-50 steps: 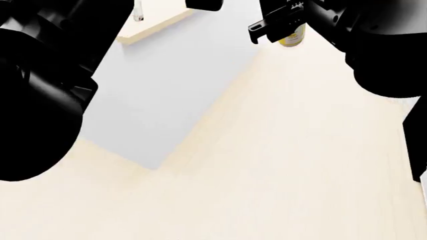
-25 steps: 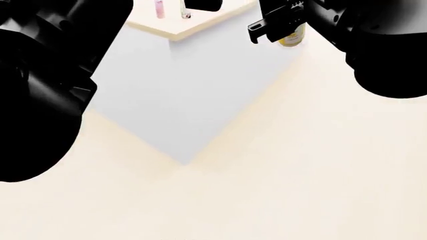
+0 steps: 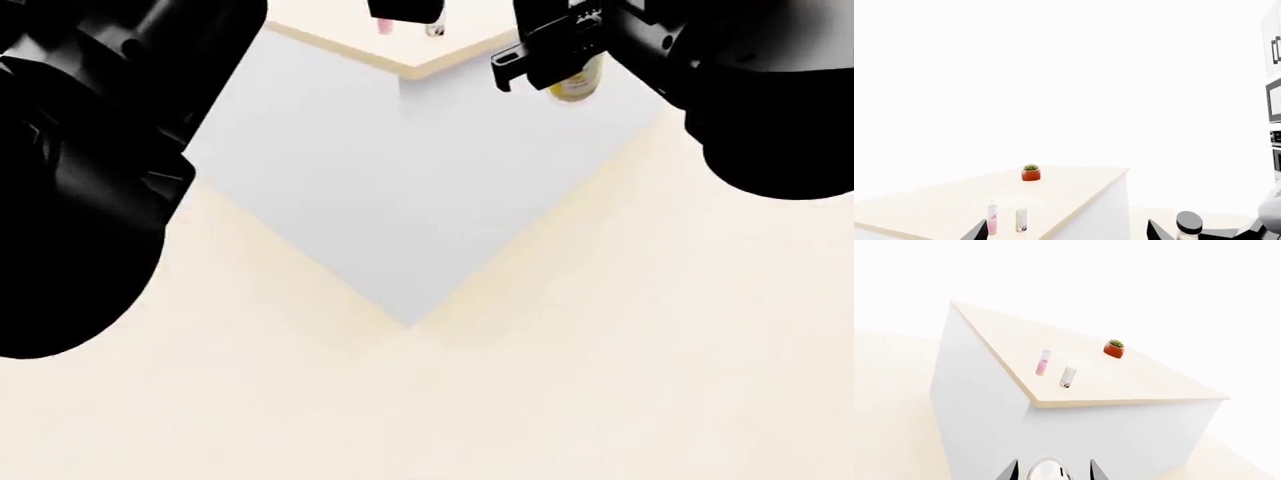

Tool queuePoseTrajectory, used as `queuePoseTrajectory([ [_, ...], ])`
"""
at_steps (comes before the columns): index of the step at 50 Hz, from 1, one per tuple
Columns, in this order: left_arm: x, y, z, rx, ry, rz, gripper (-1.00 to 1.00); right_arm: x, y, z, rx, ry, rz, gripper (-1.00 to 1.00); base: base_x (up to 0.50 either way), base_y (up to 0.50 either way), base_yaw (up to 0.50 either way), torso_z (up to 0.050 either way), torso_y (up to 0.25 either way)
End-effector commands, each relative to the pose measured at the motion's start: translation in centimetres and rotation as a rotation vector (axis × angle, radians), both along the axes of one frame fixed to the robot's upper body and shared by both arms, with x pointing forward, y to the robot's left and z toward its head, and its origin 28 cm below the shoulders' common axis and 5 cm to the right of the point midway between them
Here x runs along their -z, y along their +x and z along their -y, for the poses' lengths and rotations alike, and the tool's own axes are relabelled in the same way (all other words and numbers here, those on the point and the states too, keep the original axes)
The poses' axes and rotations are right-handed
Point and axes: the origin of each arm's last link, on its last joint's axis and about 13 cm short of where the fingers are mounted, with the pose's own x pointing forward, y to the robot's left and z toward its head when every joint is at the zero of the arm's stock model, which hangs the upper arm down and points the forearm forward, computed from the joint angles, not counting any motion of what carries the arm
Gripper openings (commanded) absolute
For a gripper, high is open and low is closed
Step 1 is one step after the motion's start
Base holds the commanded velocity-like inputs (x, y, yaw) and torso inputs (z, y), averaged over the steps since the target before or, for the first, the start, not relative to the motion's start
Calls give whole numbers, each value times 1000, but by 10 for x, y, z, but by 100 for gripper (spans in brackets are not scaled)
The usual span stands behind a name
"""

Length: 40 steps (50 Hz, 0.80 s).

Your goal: Move the drinks to the dining counter.

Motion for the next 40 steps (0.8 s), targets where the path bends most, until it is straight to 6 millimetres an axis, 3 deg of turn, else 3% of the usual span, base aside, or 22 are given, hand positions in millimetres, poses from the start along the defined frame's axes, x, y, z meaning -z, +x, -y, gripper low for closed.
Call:
queuePoseTrajectory([
  [1, 0, 0, 0, 1, -1, -2, 100, -2, 0, 0, 12, 12, 22, -100, 0, 0, 0, 0, 0],
  [20, 2, 19, -13, -111, 9, -47, 100, -3, -3, 4, 30, 47, 34, -100, -259, 289, 0, 0, 1],
  [29, -10, 30, -34, -195, -17, -47, 100, -5, -2, 5, 36, 60, 42, -100, -339, 367, 0, 0, 2],
  [40, -29, 26, -54, -261, -72, -16, 100, -4, -2, 4, 30, 70, 45, -100, -347, 360, 0, 0, 2],
])
